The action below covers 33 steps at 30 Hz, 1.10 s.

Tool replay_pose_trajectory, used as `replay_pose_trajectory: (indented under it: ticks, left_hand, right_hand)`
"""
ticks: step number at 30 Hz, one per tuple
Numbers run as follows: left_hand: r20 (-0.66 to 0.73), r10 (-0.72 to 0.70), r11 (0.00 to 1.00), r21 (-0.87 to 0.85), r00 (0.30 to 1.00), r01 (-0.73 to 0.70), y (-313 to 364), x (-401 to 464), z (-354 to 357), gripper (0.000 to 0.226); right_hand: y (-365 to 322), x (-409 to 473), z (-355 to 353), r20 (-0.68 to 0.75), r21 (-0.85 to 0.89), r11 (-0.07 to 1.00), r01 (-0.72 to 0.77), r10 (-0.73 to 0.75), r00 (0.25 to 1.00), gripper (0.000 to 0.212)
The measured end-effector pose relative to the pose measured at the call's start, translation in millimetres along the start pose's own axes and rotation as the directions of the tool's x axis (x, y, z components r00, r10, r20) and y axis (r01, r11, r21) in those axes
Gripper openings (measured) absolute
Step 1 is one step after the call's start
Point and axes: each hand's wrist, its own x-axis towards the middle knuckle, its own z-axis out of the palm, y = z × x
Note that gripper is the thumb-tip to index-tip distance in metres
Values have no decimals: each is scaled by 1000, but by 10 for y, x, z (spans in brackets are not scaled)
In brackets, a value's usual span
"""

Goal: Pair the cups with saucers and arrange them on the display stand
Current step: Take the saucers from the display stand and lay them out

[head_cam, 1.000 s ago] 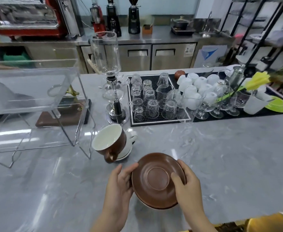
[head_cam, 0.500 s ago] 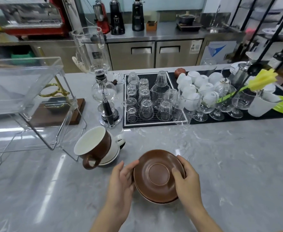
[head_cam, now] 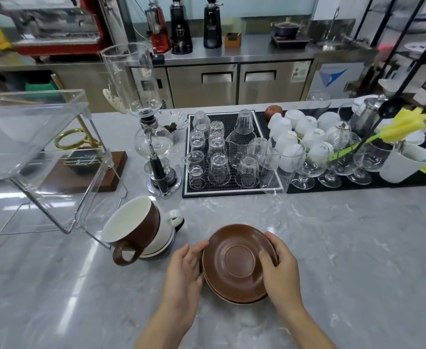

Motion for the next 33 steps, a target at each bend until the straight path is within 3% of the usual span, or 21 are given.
replay_pose_trajectory:
  ticks: [6,10,18,33]
  left_hand:
    - [6,35,999,-11,999,-34,-36,69,5,48]
    - [-7,119,986,115,993,-117,-97,87,9,32]
    - [52,191,960,199,980,-198,-179,110,-97,40]
    - [24,294,905,315,955,-287,-134,331,8,41]
  right_hand:
    - [3,68,-2,14,3,1000,23,-23,1000,41]
    - [15,78,9,22,-26,999,43,-42,999,42]
    - [56,113,11,22,-51,996,73,-72,997,42]
    - [21,385,48,49,-70,991,116,-113,992,43]
